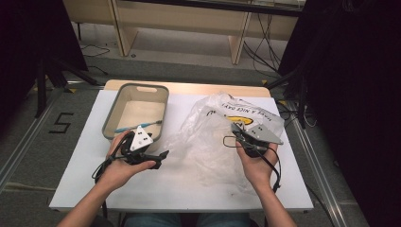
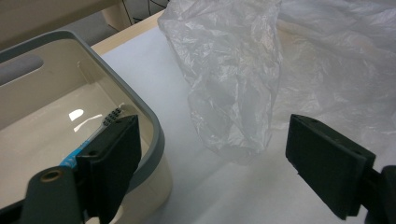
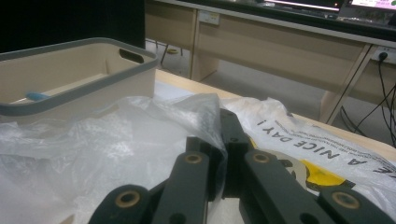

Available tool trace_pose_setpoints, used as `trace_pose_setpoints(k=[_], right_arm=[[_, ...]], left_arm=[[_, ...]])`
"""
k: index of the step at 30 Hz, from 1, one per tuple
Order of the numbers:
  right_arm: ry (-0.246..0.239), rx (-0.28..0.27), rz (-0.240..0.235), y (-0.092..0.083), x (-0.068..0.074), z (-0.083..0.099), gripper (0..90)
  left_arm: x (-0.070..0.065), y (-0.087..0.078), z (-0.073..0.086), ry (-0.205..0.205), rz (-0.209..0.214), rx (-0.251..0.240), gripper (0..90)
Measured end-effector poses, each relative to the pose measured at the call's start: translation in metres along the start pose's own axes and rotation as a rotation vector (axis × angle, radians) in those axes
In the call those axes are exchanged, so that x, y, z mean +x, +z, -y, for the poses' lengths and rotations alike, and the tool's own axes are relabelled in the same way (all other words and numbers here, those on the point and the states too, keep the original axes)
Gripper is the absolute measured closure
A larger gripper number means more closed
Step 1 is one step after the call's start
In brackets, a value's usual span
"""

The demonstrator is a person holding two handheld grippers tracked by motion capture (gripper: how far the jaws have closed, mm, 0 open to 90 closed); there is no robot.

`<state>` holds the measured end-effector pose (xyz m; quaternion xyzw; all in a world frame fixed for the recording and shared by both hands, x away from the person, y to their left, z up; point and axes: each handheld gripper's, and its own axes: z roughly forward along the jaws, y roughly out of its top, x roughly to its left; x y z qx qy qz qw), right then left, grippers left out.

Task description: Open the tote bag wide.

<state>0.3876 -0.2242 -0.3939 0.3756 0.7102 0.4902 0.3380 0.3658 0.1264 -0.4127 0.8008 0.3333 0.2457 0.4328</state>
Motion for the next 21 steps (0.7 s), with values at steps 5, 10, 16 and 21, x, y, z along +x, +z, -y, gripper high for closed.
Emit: trace_pose_setpoints(k=[5,10,16,21], right_arm=[[0.002,0.001,-0.001,-0.0001,0.0004,0.0001,90.0],[0.001,0.001,-0.001,-0.0001,0.0002,0.0,90.0],[0.003,0.001,0.002,0.0,-0.0001,0.0,90.0],[0.003,0.002,0.002,-0.0001,0.0,0.0,90.0]], left_arm=[[0.0005,0.0002,-0.0001,0.002,-0.002,0.003,18.0],[0.0013,-0.0003,0.0002,-0.003,-0.007,0.002,18.1],[0.002,-0.0003,0.0003,-0.001,-0.01,0.005,18.1],[0.0026,0.0001,0.0005,-0.005,-0.011,0.003,18.1]])
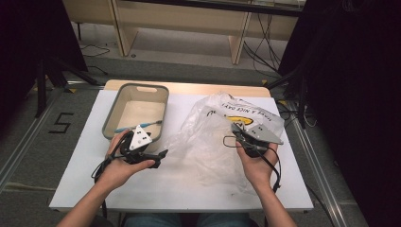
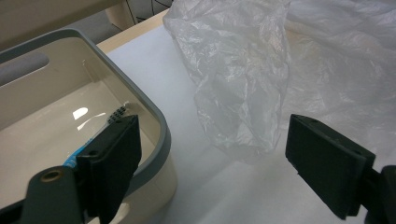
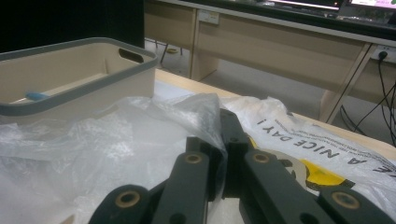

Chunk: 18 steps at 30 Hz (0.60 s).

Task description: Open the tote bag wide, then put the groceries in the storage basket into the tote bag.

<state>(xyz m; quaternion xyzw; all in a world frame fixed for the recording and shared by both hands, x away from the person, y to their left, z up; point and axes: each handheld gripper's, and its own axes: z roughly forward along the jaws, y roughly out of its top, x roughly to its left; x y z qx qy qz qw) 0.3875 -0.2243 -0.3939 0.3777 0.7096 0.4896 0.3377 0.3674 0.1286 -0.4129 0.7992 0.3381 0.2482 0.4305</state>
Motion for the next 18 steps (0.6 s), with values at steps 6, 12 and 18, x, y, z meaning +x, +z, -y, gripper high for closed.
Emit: trace_pose_setpoints(k=[6,12,18], right_arm=[[0.001,0.008,-0.001,0.0012,0.0001,0.0003,90.0],[0.0,0.014,0.005,-0.0001,0.0,0.0025,90.0],[0.004,0.009,-0.004,-0.0037,-0.0016,0.004,90.0]], left_arm=[[0.0005,-0.0001,-0.0018,0.002,0.009,-0.002,18.0],[-0.0018,-0.0002,-0.0036,0.007,0.017,-0.002,17.8],[-0.0005,-0.0003,-0.0052,0.0,0.002,0.0,17.8]])
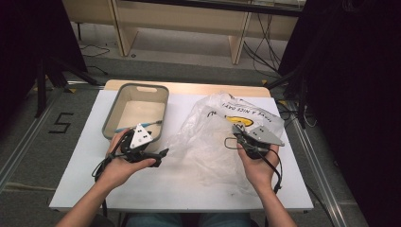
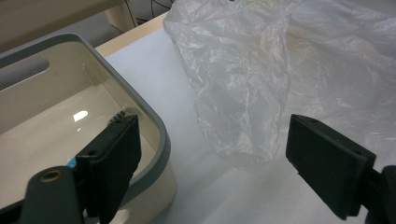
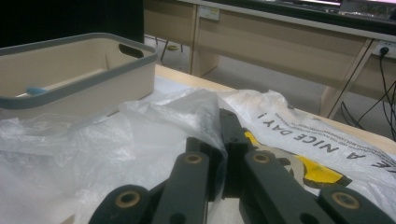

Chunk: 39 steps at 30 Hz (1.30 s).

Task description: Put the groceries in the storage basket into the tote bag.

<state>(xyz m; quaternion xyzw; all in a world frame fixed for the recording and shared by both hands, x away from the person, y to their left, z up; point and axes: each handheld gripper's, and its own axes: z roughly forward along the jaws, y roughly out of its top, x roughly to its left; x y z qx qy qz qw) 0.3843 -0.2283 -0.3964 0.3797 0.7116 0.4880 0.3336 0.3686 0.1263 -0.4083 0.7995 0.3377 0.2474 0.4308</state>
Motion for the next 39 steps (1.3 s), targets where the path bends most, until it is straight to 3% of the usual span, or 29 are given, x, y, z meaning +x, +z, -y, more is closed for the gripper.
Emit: trace_pose_setpoints(k=[10,18,24,32,39], right_arm=[[-0.002,0.004,-0.002,0.002,-0.001,-0.003,90.0],[-0.004,0.006,-0.002,0.003,0.0,-0.003,90.0],[-0.001,0.006,-0.005,0.002,-0.001,-0.002,90.0],[-0.003,0.014,-0.005,0.002,-0.001,-0.002,90.0],[0.0,0.016,-0.007,0.002,-0.001,-0.002,90.0]], left_arm=[[0.005,-0.001,0.004,-0.024,-0.002,0.006,17.9],[0.026,-0.015,-0.001,-0.075,-0.021,-0.009,16.8],[0.039,-0.019,-0.006,-0.089,-0.046,-0.006,16.2],[0.067,-0.007,-0.009,-0.101,-0.061,0.058,16.0],[0.091,0.014,-0.017,-0.061,-0.079,0.162,17.0]])
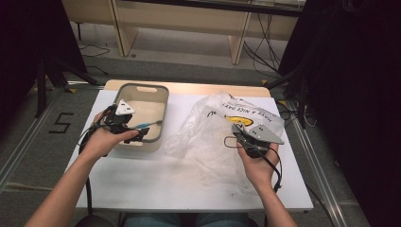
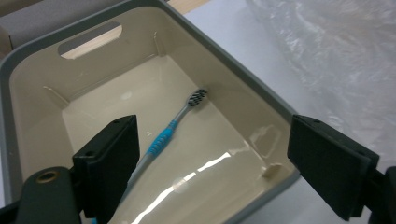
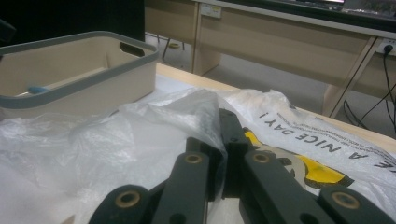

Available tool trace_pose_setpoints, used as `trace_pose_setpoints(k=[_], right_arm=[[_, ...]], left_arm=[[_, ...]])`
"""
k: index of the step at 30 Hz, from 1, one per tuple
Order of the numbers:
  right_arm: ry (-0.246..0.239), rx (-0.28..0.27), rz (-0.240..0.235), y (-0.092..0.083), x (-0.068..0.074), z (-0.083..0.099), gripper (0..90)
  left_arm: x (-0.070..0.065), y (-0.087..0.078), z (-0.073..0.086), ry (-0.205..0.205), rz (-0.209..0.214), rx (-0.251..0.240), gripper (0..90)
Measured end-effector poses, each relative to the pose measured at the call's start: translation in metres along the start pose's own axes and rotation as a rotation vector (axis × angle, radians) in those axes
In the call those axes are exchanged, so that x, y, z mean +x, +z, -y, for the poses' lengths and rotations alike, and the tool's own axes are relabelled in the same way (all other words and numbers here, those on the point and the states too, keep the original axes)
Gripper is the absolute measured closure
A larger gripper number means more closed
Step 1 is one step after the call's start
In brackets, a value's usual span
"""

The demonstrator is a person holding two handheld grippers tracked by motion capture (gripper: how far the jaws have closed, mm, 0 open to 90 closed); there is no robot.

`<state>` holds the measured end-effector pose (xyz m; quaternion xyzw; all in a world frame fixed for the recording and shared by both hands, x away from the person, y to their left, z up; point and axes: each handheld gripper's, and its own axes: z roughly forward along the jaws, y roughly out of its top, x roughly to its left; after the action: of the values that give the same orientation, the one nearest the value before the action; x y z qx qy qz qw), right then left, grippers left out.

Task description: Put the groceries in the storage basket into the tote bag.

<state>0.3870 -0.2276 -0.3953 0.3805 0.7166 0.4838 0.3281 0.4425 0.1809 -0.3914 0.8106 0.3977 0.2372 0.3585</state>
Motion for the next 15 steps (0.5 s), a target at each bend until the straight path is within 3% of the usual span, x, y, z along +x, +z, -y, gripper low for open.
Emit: trace_pose_setpoints(k=[8,15], right_arm=[[0.002,0.002,-0.004,0.001,0.0,0.0,90.0],[0.004,0.008,-0.006,0.001,0.0,0.001,90.0]], left_arm=[[0.014,0.024,-0.015,0.031,-0.021,0.09,19.5],[0.024,0.045,-0.021,0.099,-0.026,0.18,21.9]])
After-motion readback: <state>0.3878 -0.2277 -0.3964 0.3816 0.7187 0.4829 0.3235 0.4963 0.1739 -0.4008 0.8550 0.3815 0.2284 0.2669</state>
